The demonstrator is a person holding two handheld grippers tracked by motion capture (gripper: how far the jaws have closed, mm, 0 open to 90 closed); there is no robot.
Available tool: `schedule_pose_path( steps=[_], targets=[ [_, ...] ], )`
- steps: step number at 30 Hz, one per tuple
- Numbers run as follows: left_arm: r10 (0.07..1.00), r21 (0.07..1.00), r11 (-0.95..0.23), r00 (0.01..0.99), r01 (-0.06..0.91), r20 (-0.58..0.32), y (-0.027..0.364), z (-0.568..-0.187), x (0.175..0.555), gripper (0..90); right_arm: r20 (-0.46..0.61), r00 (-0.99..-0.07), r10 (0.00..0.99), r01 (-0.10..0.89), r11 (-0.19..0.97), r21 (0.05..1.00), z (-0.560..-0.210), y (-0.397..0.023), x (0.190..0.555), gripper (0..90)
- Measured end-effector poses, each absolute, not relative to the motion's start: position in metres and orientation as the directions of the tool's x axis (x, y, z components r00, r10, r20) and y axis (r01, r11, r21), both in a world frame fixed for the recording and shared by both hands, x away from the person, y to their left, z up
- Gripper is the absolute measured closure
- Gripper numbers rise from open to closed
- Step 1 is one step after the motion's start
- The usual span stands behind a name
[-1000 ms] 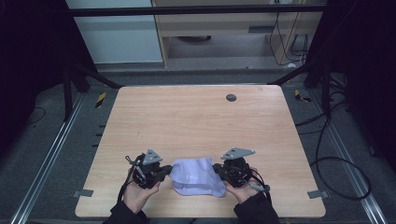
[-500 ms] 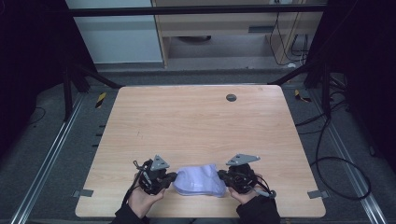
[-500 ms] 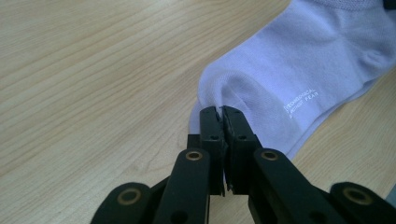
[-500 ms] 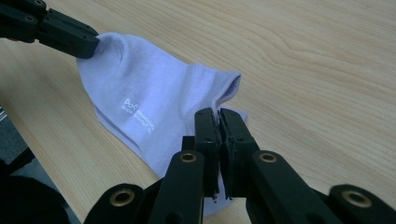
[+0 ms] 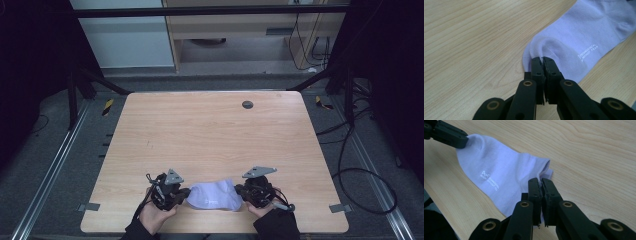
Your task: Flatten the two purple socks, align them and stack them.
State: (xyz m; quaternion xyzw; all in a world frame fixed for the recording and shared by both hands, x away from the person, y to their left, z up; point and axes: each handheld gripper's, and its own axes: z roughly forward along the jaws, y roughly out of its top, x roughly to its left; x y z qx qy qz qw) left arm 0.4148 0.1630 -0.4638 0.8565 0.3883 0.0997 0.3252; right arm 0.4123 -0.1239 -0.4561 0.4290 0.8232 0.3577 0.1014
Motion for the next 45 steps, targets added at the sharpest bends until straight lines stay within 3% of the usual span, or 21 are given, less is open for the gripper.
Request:
schedule_pose_path(
  steps=[16,25,32,39,45],
  targets=[
    [0.737,0.613,-0.500,0.672,0.612,-0.070,0.163,-0.470,0.417,85.8,0.136,-0.606,0.784,0.646,0.385,0.659,-0.469,-0.123,0.419,85.9],
    [0.767,0.701,-0.432,0.640,0.568,-0.046,0.167,-0.458,0.413,71.3,0.094,-0.621,0.778,0.582,0.377,0.721,-0.465,-0.125,0.416,73.8],
    [0.750,0.738,-0.428,0.661,0.521,-0.031,0.152,-0.461,0.414,75.6,0.107,-0.656,0.747,0.534,0.359,0.765,-0.468,-0.121,0.415,82.1],
    [0.724,0.697,-0.484,0.689,0.528,-0.019,0.137,-0.480,0.416,79.6,0.111,-0.691,0.714,0.541,0.409,0.735,-0.481,-0.111,0.416,89.6],
    [0.718,0.685,-0.496,0.696,0.534,-0.023,0.136,-0.486,0.415,80.4,0.092,-0.688,0.720,0.560,0.446,0.698,-0.491,-0.111,0.417,90.0]
  ],
)
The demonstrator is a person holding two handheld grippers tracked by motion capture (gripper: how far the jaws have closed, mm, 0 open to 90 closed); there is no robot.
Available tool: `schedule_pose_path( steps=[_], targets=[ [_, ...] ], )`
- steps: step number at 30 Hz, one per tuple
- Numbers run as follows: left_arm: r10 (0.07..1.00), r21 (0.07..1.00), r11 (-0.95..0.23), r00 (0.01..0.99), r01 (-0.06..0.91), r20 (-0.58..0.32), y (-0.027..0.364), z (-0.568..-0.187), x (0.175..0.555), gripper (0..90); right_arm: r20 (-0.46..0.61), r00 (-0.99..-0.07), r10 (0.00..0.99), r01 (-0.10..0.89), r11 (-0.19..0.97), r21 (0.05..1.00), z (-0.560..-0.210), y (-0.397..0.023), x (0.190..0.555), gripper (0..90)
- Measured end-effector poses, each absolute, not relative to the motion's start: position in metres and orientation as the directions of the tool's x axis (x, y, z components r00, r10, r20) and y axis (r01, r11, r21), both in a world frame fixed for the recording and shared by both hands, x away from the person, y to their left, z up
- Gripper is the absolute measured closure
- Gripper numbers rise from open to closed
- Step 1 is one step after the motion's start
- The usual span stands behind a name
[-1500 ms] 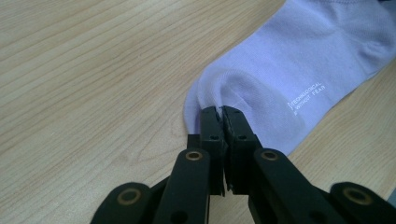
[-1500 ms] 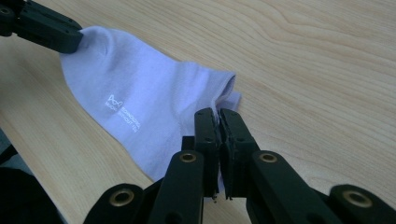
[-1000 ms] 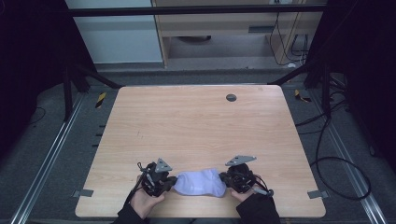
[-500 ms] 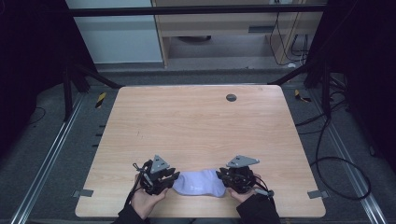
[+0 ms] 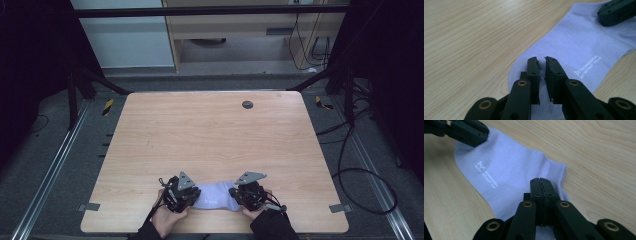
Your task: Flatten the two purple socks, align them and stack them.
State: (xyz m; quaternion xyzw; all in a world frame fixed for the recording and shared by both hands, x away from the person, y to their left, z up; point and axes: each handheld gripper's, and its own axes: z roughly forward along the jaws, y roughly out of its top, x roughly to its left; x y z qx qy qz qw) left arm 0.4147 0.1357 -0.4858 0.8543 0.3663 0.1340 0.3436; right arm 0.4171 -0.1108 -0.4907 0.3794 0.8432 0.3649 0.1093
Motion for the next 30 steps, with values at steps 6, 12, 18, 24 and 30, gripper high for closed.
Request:
schedule_pose_path(
  steps=[6,12,18,24,30],
  targets=[
    [0.715,0.692,-0.497,0.699,0.524,-0.015,0.137,-0.486,0.414,79.1,0.093,-0.687,0.721,0.570,0.454,0.684,-0.494,-0.112,0.418,89.9],
    [0.726,0.744,-0.449,0.688,0.495,-0.019,0.149,-0.475,0.416,70.8,0.104,-0.685,0.721,0.543,0.411,0.732,-0.483,-0.119,0.418,84.0],
    [0.761,0.785,-0.389,0.648,0.483,-0.022,0.171,-0.465,0.422,60.0,0.093,-0.631,0.770,0.515,0.327,0.792,-0.474,-0.142,0.423,70.2],
    [0.799,0.792,-0.339,0.600,0.508,-0.043,0.195,-0.462,0.433,49.1,0.076,-0.530,0.845,0.519,0.253,0.816,-0.475,-0.173,0.435,52.2],
    [0.838,0.794,-0.300,0.544,0.528,-0.045,0.218,-0.465,0.444,41.4,0.072,-0.456,0.887,0.538,0.210,0.817,-0.479,-0.199,0.445,38.9]
  ],
)
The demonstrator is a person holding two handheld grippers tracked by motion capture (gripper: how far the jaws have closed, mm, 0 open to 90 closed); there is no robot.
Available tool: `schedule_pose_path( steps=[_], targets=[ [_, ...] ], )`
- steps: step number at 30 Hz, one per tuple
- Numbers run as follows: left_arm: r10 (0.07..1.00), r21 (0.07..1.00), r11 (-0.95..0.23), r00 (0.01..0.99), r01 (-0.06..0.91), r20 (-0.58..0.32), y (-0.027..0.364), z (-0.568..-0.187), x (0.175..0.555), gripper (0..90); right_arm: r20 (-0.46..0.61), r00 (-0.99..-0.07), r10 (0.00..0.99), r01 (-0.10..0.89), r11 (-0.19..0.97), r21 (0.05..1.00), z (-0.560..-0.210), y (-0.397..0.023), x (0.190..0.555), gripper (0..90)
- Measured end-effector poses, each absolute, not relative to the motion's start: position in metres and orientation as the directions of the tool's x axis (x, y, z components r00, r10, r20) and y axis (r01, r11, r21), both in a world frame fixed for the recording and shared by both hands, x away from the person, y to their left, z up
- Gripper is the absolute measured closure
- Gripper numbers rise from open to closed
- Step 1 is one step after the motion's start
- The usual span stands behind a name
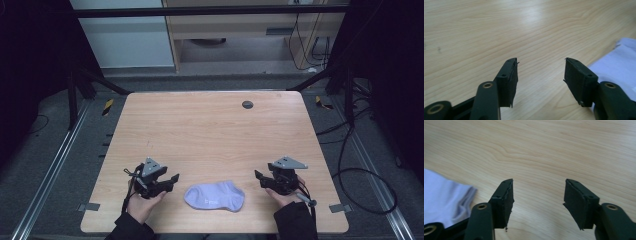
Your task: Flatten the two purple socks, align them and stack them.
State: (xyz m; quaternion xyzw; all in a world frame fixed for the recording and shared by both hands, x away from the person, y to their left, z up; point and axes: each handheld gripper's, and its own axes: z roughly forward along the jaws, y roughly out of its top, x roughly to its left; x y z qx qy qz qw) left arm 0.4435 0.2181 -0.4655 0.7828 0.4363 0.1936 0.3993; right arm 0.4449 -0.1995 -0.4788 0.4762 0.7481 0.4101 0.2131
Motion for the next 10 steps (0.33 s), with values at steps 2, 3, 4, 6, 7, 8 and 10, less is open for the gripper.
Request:
schedule_pose_path(
  steps=[2,3,4,6,7,8,10],
  targets=[
    [0.846,0.793,-0.294,0.531,0.533,-0.043,0.226,-0.466,0.447,38.4,0.079,-0.429,0.900,0.550,0.191,0.813,-0.480,-0.208,0.448,33.2],
    [0.851,0.794,-0.288,0.523,0.536,-0.044,0.230,-0.467,0.449,37.3,0.081,-0.419,0.904,0.552,0.183,0.813,-0.481,-0.212,0.450,30.8],
    [0.857,0.795,-0.279,0.513,0.539,-0.047,0.233,-0.468,0.450,36.5,0.084,-0.414,0.906,0.555,0.178,0.812,-0.482,-0.216,0.451,28.7],
    [0.866,0.795,-0.270,0.498,0.543,-0.047,0.240,-0.468,0.452,34.9,0.080,-0.393,0.916,0.564,0.172,0.808,-0.484,-0.222,0.453,25.5],
    [0.870,0.796,-0.265,0.492,0.544,-0.046,0.244,-0.469,0.454,34.1,0.075,-0.384,0.920,0.566,0.171,0.806,-0.486,-0.225,0.454,24.3],
    [0.874,0.797,-0.260,0.483,0.546,-0.046,0.247,-0.469,0.455,33.6,0.073,-0.374,0.925,0.568,0.166,0.806,-0.487,-0.227,0.455,23.3],
    [0.885,0.800,-0.245,0.464,0.548,-0.047,0.255,-0.470,0.457,32.6,0.067,-0.361,0.930,0.567,0.161,0.808,-0.488,-0.232,0.456,22.4]
  ],
)
